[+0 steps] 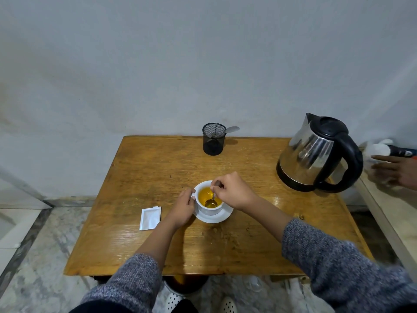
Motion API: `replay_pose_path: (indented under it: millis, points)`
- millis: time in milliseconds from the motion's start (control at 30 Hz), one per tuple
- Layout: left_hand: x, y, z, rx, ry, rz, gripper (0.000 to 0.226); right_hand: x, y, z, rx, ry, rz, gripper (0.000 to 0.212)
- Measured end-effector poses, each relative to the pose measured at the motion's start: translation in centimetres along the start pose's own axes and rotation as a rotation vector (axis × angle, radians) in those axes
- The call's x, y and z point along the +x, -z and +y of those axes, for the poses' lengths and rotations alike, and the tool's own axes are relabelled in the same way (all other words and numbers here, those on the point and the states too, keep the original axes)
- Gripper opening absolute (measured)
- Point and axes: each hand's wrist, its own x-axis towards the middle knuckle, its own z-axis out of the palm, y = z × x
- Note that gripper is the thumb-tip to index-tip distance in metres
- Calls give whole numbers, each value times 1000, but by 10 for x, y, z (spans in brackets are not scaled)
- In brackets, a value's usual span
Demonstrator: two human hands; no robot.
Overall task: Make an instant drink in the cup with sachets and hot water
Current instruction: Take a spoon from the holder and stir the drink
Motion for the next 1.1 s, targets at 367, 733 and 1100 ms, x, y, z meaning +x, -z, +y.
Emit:
replay_pose_path:
  millis: [367,733,1100]
  points:
    - [3,3,-3,9,-32,-31,15,6,-6,3,291,-295,228,24]
    - [4,7,-3,23,-32,-69,15,-10,12,-2,146,-25,283,16]
    - [4,7,-4,45,-13,-55,26,-17,21,3,-110,304,184,19]
